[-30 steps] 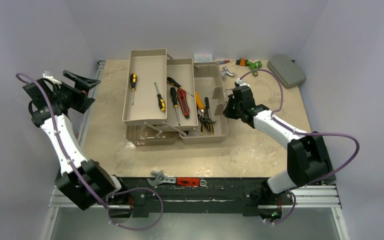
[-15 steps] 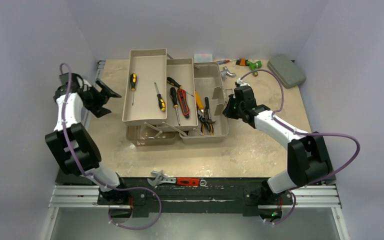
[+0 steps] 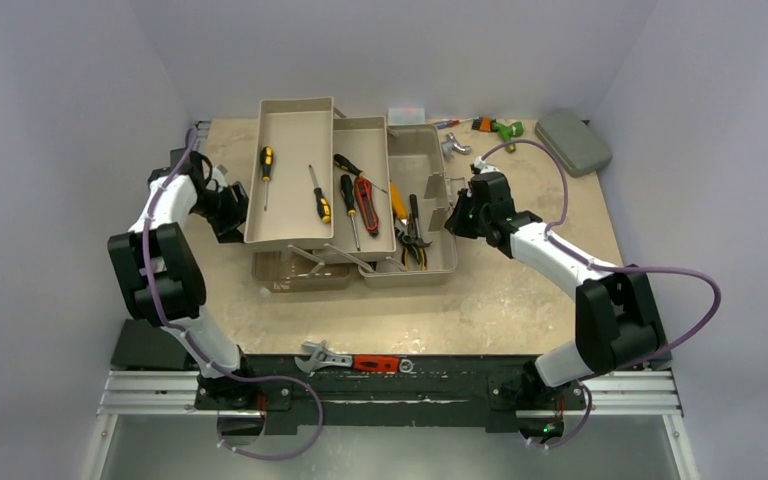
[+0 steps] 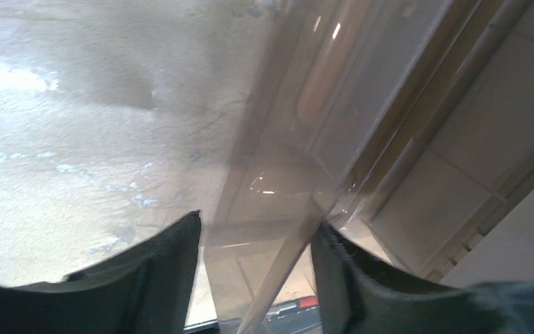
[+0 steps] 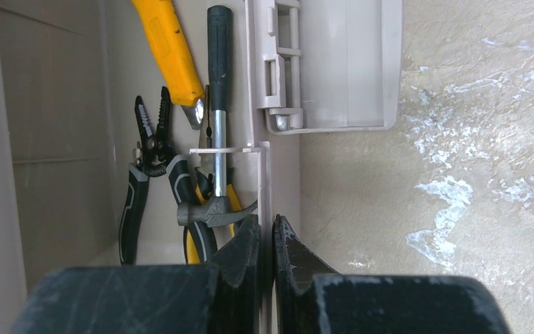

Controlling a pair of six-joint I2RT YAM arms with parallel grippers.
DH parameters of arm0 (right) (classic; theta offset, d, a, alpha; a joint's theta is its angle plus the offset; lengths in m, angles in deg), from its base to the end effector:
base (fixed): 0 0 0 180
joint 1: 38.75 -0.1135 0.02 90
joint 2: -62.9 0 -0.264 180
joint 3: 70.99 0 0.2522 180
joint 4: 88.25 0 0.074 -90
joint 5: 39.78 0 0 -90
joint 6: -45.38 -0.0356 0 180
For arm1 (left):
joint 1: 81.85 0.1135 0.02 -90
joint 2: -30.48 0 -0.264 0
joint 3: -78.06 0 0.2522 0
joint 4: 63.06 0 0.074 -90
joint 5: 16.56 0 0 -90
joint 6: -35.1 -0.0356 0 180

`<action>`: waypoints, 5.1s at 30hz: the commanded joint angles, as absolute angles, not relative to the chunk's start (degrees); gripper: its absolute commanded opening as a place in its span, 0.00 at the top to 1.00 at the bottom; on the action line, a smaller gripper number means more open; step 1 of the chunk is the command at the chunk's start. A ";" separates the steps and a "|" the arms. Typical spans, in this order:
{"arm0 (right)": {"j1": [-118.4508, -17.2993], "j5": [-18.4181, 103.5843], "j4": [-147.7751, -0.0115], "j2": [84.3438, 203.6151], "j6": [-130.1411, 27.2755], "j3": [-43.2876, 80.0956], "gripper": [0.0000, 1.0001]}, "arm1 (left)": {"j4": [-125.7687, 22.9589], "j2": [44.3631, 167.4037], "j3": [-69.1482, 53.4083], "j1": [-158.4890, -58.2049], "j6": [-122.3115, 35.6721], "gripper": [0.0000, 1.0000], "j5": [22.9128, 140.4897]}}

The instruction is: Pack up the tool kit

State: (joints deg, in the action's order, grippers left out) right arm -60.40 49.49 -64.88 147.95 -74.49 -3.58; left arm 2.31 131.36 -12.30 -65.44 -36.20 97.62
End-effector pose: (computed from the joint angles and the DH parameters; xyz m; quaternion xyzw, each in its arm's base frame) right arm 0.2975 0.1186 0.2282 0.0626 0.9078 0.1854 0.3709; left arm 0.3339 0.0831 0.2234 -0.2682 0.9330 -0.2102 0.1159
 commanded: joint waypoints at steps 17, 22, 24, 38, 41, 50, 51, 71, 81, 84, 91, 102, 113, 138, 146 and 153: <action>-60.74 45.32 -66.31 146.88 -74.71 -4.12 1.00 | -5.29 117.21 -11.39 -70.62 -41.29 1.00 86.46; -60.91 45.73 -66.71 145.96 -74.08 -4.18 1.00 | -6.70 111.34 -10.39 -72.72 -41.10 1.00 79.53; -60.94 46.49 -66.20 145.96 -75.26 -3.44 1.00 | -6.78 109.33 -10.38 -73.77 -40.81 1.00 75.27; -74.83 62.23 -59.84 150.84 -84.32 3.60 1.00 | 1.40 107.27 -23.61 -93.90 -48.99 1.00 35.68; -76.71 63.05 -60.42 151.22 -86.01 3.98 1.00 | 2.23 108.21 -25.84 -98.14 -49.52 1.00 29.38; -82.28 62.72 -61.74 154.22 -86.04 7.33 1.00 | -0.21 110.76 -30.12 -112.48 -57.10 1.00 12.85; -82.54 62.57 -62.05 154.35 -85.86 7.44 1.00 | -0.82 111.06 -30.47 -114.15 -58.29 1.00 11.53; -80.00 71.08 -57.32 133.71 -82.65 1.43 0.40 | 12.63 128.29 -45.83 -133.39 -50.52 0.98 1.41; -71.47 73.74 -55.33 117.84 -81.12 -5.45 0.17 | 19.35 131.25 -49.95 -136.34 -35.71 0.72 20.81; -71.21 74.60 -53.79 117.14 -80.62 -4.31 0.16 | 16.87 129.53 -48.74 -136.27 -33.92 0.63 28.09; -70.66 73.39 -52.16 118.32 -81.11 -2.88 0.15 | 12.25 125.53 -45.08 -133.52 -30.47 0.55 42.67; -69.16 69.07 -52.01 119.34 -79.31 -1.92 0.16 | -0.30 116.29 -35.96 -127.44 -27.76 0.54 67.62; -67.83 55.08 -53.89 123.91 -77.50 2.24 0.14 | -1.41 106.01 -36.89 -126.10 -27.82 0.49 75.06; -80.10 34.07 -67.90 151.35 -85.62 14.88 0.14 | 3.16 101.89 -23.39 -99.77 -28.97 0.14 78.10; -68.97 36.06 -64.98 142.48 -82.58 8.79 0.11 | 8.41 109.97 -29.91 -97.00 -34.86 0.14 76.79; -55.57 34.78 -73.75 142.73 -89.26 -6.06 0.19 | 9.54 118.81 -36.10 -96.54 -38.67 0.14 80.49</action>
